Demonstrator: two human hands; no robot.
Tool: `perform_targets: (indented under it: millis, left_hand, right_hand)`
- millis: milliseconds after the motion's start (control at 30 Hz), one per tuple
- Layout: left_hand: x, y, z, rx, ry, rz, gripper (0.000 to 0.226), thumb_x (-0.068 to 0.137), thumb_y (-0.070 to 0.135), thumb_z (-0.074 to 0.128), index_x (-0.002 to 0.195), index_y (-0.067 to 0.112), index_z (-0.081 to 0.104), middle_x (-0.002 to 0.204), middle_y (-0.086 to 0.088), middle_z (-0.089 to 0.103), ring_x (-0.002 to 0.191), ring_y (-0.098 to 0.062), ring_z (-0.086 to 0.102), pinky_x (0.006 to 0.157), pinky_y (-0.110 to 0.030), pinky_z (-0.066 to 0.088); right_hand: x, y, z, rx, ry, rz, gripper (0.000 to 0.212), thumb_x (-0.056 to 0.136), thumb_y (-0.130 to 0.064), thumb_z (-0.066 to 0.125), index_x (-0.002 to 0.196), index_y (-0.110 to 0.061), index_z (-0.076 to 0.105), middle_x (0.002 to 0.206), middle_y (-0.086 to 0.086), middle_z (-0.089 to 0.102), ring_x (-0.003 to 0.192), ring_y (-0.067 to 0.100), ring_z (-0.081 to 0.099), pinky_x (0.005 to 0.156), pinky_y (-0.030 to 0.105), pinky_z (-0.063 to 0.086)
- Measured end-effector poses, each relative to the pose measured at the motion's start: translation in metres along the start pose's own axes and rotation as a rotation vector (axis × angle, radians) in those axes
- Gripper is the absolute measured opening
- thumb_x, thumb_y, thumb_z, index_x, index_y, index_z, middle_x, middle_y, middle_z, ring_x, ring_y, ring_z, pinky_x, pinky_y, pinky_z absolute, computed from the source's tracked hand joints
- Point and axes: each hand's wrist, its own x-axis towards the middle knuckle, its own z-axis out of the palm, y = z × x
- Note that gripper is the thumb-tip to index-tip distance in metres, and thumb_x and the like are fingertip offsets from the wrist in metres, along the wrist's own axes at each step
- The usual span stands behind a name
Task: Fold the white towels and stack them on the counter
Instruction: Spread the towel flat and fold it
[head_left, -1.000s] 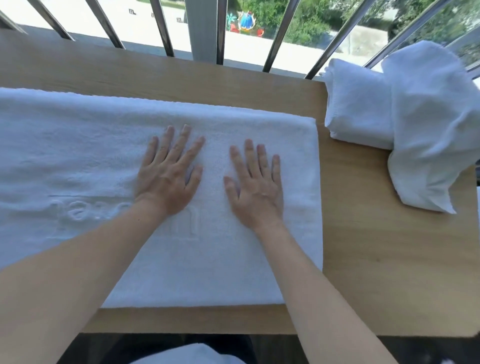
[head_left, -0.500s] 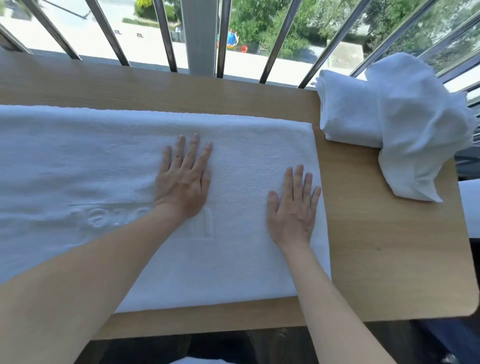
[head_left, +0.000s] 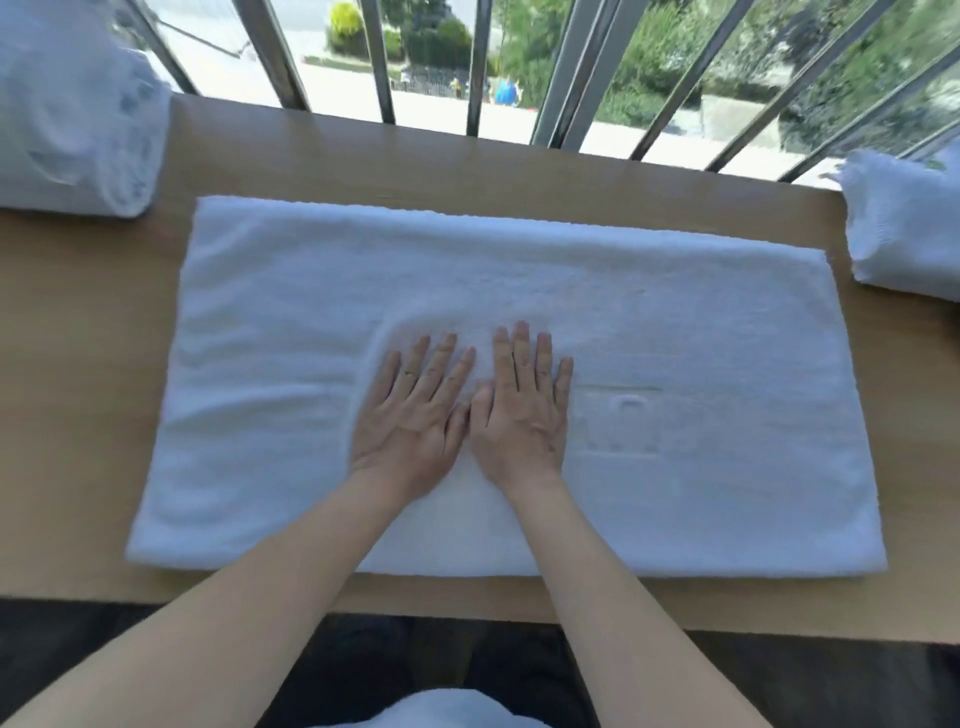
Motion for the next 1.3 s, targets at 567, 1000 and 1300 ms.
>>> perform_targets:
  millis: [567, 1000, 1300]
  left_hand:
    - [0.061, -0.204, -0.049, -0.092, 0.038, -0.237, 0.067, 0.096, 0.056, 0.013, 0.159, 0.035, 0.007, 0.168, 0.006, -0.002, 0.154, -0.017, -0.006, 0.123, -0.036, -0.009]
    - [-0.023, -0.076, -0.014, -0.124, 0.053, -0.074, 0.061, 0.102, 0.042, 0.029, 0.159, 0.024, 0.020, 0.167, -0.005, 0.011, 0.154, -0.028, 0.005, 0.124, -0.050, 0.007]
    - [-0.069, -0.119, -0.015, -0.060, -0.037, -0.213, 0.067, 0.101, 0.056, 0.016, 0.160, 0.032, -0.005, 0.167, 0.004, -0.013, 0.153, -0.018, -0.016, 0.124, -0.043, -0.005]
  right_hand:
    - [0.022, -0.080, 0.035, -0.085, 0.133, 0.078, 0.066, 0.093, -0.043, 0.038, 0.157, -0.031, 0.025, 0.165, 0.000, 0.020, 0.152, 0.025, 0.015, 0.123, 0.051, 0.007]
    - [0.022, -0.078, 0.040, -0.126, 0.168, 0.062, 0.067, 0.092, -0.040, 0.037, 0.157, -0.029, 0.023, 0.165, 0.001, 0.017, 0.153, 0.024, 0.011, 0.122, 0.052, 0.009]
    - [0.021, -0.080, 0.038, -0.101, 0.146, 0.069, 0.064, 0.096, -0.040, 0.036, 0.157, -0.030, 0.023, 0.165, 0.001, 0.018, 0.152, 0.025, 0.012, 0.122, 0.052, 0.006]
